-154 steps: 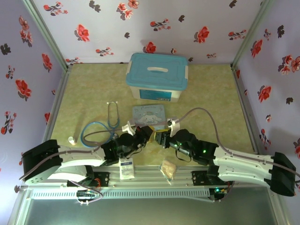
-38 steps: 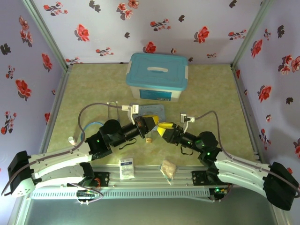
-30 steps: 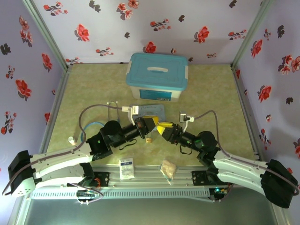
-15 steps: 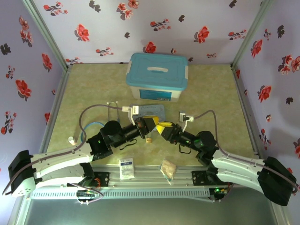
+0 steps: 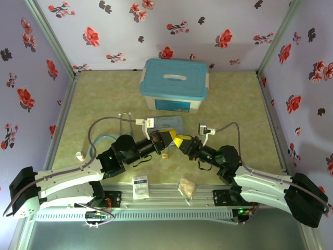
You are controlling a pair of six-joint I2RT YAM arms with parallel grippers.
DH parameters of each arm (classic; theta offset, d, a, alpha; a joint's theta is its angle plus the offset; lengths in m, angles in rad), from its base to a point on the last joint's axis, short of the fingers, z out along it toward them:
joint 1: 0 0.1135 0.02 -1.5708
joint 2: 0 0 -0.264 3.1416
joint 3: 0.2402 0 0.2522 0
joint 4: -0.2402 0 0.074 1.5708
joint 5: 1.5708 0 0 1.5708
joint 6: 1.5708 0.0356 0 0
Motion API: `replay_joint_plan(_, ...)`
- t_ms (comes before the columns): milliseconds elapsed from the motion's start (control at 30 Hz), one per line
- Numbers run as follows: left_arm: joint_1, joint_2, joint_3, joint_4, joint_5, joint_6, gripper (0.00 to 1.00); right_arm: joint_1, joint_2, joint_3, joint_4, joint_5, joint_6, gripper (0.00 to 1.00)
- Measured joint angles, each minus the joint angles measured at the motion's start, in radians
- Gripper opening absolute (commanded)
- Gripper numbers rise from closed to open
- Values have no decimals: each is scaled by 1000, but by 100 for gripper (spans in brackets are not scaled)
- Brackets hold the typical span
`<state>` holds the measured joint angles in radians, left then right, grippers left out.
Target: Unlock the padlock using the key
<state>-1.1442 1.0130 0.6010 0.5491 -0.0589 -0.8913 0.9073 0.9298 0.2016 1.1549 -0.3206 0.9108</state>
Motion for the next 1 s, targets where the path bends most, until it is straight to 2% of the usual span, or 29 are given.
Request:
replay_joint_plan(133,0,0,0,2,-1,0,2,0,0,0,0,1,3,3)
replay_joint_plan(167,0,0,0,0,-4,-1,25,0,-3,0,-3,2,3,3)
replay_joint_plan(200,0,-1,-1,-3,-6,2,39,0,-7,0,-10,2,3,2)
replay_joint_plan(333,0,-28,2,-104,-61,20,71,0,-72,2,-148,18,-17,1)
replay_joint_plan(400,2,-40,10,-180,-102,30,81,0,-118,9,-268,48,-39,1)
replay_joint_plan(600,23,-43,4,-332,-204,21,82,0,-164,60,-626,148,-100,1)
replay_joint_plan(700,26,14,33,-459,-229,17,81,0,-160,74,-757,189,-115,1)
replay_joint_plan(867,26,141,53,-580,-217,7,75,0,-135,117,-997,303,-126,1)
replay_joint_plan(1000,30,191,21,-572,-182,3,73,-5,-105,136,-1096,354,-126,1)
